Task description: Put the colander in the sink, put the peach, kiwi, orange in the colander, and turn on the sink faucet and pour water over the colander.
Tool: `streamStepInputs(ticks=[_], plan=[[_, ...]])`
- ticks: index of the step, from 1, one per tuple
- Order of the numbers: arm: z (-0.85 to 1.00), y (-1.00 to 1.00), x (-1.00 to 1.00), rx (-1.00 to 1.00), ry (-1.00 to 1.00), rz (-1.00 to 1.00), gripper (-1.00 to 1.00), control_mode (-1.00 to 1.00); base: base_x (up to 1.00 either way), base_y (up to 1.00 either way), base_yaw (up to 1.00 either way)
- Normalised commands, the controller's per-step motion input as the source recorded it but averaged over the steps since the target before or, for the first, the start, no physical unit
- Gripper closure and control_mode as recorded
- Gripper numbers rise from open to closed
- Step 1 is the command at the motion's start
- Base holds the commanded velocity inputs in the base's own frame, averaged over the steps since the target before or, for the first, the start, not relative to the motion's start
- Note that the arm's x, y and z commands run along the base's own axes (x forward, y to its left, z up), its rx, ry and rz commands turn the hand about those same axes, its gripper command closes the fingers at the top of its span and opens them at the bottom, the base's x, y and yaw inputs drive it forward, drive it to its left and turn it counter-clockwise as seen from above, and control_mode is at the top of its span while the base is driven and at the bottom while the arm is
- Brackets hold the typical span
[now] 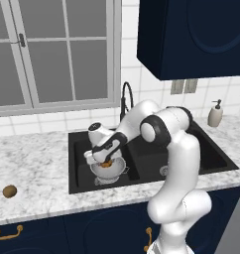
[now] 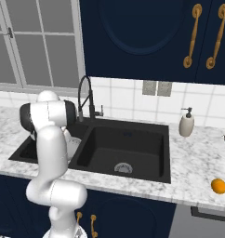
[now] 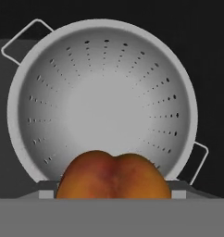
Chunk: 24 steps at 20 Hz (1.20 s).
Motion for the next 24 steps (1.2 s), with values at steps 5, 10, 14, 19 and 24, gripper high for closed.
streamStepInputs(ticks=[5, 10, 14, 19, 24], plan=[[-0.25, -0.03, 0.01, -0.01, 0.00, 0.00, 1.00, -1.00, 0.00, 0.00, 0.00], [-0.24, -0.13, 0.03, 0.00, 0.00, 0.00, 1.00, -1.00, 0.00, 0.00, 0.00], [-0.20, -0.15, 0.10, 0.00, 0.00, 0.00, 1.00, -1.00, 0.00, 0.00, 0.00], [-0.16, -0.09, 0.15, 0.00, 0.01, 0.00, 1.00, -1.00, 0.00, 0.00, 0.00], [-0.16, 0.00, 0.22, 0.00, 0.01, -0.01, 1.00, -1.00, 0.00, 0.00, 0.00]])
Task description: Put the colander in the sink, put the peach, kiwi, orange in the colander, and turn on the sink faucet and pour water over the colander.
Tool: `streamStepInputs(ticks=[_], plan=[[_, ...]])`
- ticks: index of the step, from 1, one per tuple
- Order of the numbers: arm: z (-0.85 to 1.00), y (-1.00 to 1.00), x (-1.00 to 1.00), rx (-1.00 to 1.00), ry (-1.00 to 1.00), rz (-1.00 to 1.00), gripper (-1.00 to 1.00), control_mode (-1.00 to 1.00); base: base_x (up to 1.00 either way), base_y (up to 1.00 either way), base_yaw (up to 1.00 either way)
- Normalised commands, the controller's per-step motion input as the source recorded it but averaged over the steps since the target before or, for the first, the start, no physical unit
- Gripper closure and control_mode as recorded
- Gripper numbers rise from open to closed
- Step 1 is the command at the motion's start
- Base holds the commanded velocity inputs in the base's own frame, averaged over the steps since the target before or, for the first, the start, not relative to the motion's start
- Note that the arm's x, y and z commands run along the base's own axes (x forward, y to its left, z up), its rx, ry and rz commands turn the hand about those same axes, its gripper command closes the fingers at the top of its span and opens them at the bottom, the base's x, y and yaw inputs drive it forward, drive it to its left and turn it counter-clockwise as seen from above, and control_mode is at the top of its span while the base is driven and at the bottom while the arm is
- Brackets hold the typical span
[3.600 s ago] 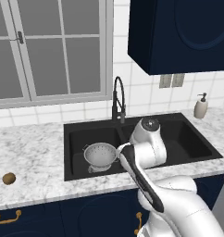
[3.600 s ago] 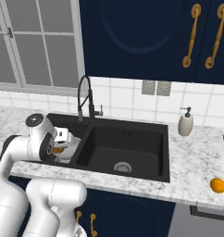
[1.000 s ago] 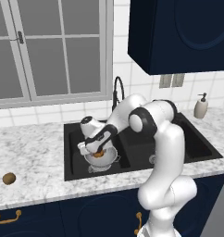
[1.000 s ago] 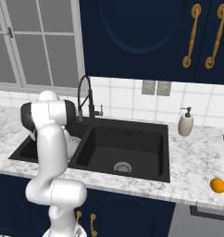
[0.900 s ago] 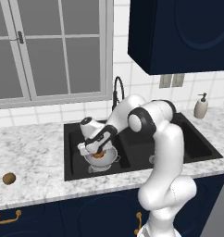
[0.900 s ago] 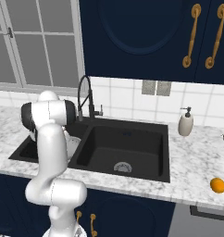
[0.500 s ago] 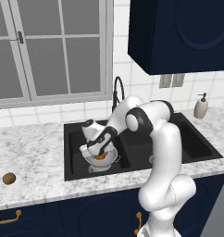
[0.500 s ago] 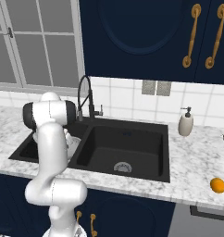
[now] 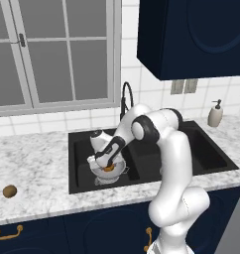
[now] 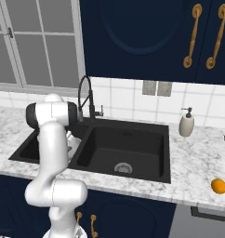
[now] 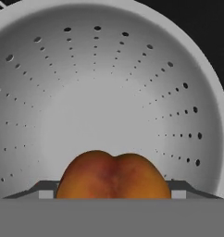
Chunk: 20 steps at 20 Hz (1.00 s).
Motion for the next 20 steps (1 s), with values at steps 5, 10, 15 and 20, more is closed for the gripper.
streamStepInputs(ticks=[5, 10, 15, 20], plan=[[-0.23, 0.00, 0.27, 0.00, 0.05, 0.00, 1.00, -1.00, 0.00, 0.00, 0.00], [-0.17, 0.00, 0.16, 0.00, 0.03, -0.01, 1.00, -1.00, 0.00, 0.00, 0.00], [-0.14, 0.00, 0.03, 0.00, 0.00, -0.01, 1.00, -1.00, 0.00, 0.00, 0.00], [-0.06, -0.05, -0.05, 0.00, 0.00, -0.03, -1.00, -1.00, 0.00, 0.00, 0.00]])
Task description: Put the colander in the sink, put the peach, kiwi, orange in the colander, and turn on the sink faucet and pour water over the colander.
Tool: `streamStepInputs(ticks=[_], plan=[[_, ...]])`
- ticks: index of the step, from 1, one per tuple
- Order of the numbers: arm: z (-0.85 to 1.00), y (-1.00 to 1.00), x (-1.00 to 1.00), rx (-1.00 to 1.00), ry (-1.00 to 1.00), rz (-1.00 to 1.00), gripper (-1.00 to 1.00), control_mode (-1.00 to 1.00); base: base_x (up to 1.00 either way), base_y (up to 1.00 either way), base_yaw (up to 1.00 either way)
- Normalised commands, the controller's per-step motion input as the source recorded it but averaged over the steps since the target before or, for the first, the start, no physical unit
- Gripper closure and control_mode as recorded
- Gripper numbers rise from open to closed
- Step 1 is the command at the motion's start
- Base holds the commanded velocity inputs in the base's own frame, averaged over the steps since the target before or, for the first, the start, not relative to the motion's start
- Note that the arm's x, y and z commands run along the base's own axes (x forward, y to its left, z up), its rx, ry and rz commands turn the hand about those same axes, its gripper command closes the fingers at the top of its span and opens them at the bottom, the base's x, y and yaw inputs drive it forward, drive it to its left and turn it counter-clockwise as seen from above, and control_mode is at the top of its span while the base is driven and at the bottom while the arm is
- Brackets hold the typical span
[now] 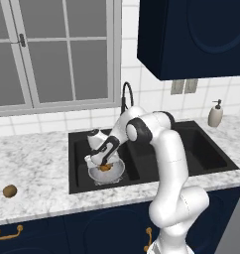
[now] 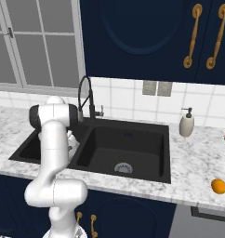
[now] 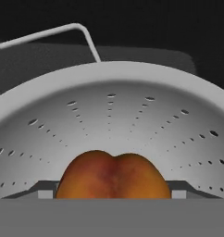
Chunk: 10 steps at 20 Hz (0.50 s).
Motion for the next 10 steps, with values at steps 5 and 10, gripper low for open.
streamStepInputs(ticks=[5, 10], plan=[[0.02, -0.14, -0.29, 0.00, 0.00, -0.06, -1.00, -1.00, 0.00, 0.00, 0.00], [0.25, -0.03, -0.32, 0.02, 0.00, -0.07, -1.00, -1.00, 0.00, 0.00, 0.00]])
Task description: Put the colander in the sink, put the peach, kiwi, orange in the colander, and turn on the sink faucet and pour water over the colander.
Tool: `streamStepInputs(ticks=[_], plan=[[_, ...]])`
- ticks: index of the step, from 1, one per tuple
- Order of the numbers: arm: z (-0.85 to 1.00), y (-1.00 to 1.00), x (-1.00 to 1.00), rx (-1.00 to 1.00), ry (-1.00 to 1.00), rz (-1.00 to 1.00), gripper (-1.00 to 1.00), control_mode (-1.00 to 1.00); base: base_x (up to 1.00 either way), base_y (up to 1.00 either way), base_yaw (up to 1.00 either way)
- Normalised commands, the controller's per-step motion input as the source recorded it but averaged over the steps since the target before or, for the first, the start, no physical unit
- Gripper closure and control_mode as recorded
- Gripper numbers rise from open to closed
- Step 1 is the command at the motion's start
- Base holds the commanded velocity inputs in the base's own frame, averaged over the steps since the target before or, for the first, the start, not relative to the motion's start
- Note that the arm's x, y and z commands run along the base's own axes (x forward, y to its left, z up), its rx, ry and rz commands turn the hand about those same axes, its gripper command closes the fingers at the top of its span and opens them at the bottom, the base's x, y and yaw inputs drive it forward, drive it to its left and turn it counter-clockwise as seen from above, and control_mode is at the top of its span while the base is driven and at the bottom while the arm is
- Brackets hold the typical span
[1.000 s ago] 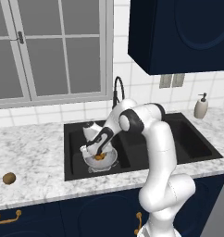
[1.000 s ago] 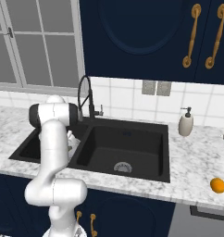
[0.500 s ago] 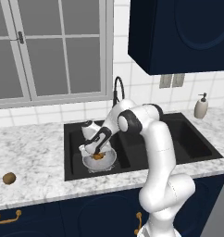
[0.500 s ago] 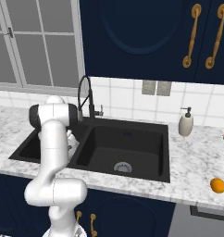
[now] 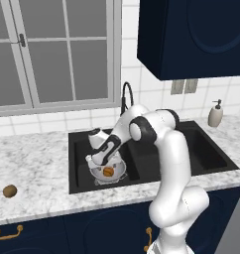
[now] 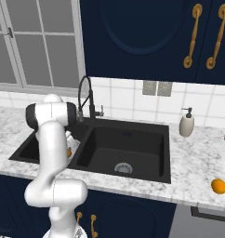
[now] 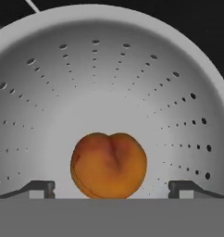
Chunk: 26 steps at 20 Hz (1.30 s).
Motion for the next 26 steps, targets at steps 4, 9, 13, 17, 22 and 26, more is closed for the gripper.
streamStepInputs(ticks=[4, 9, 13, 17, 22, 26], plan=[[0.69, 0.00, -0.34, 0.01, -0.03, -0.08, -1.00, -1.00, 0.00, 0.00, 0.00], [0.92, -0.01, -0.64, 0.01, -0.03, -0.12, -1.00, -1.00, 0.00, 0.00, 0.00], [0.82, -0.04, -0.71, 0.04, -0.02, -0.01, -1.00, -1.00, 0.00, 0.00, 0.00], [0.66, -0.03, -0.65, 0.15, -0.03, 0.00, -1.00, -1.00, 0.00, 0.00, 0.00], [0.63, -0.05, -0.69, 0.21, -0.01, 0.01, -1.00, -1.00, 0.00, 0.00, 0.00], [0.52, -0.05, -0.70, 0.13, -0.09, 0.02, -1.00, -1.00, 0.00, 0.00, 0.00]])
